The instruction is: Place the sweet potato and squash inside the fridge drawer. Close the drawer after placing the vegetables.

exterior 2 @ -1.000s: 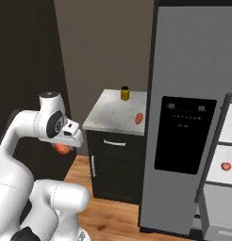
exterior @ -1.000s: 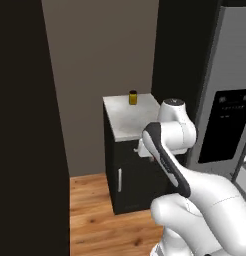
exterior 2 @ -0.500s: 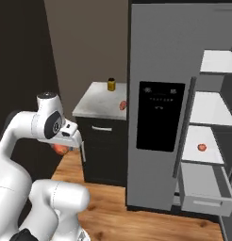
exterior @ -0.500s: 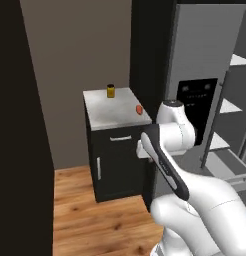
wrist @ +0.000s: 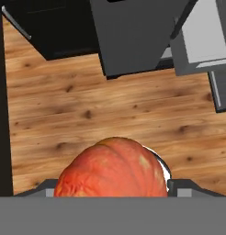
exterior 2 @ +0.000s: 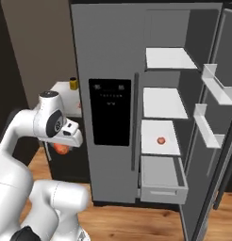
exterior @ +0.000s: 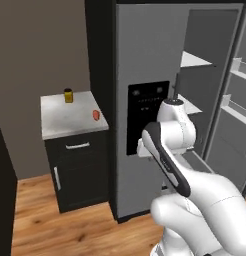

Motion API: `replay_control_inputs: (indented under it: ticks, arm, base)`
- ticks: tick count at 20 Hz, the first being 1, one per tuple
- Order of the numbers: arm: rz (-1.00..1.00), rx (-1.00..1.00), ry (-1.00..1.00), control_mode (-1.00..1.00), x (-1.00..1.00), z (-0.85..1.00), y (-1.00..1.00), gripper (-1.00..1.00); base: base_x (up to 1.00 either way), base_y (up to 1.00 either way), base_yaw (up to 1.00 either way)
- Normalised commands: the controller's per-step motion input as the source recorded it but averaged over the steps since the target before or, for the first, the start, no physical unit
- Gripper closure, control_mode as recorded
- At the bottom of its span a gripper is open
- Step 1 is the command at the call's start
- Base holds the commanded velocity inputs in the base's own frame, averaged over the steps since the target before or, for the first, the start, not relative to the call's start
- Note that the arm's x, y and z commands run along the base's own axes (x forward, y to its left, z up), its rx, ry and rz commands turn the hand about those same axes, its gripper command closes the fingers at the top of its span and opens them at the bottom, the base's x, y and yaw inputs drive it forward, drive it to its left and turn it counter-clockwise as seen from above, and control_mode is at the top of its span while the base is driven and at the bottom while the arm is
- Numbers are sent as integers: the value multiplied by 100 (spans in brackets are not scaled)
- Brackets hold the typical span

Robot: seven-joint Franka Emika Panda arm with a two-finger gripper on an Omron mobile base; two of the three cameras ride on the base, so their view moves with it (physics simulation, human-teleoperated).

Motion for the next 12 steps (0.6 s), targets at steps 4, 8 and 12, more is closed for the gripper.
replay_control_inputs:
  ticks: [4, 8, 12]
  arm:
    - [0, 0, 0, 100, 0, 0, 0, 100]
    - [0, 0, 0, 100, 0, 0, 0, 100]
    - [0, 0, 0, 100, 0, 0, 0, 100]
  base:
    - [8, -36, -27]
    - [17, -24, -30]
    - [39, -30, -31]
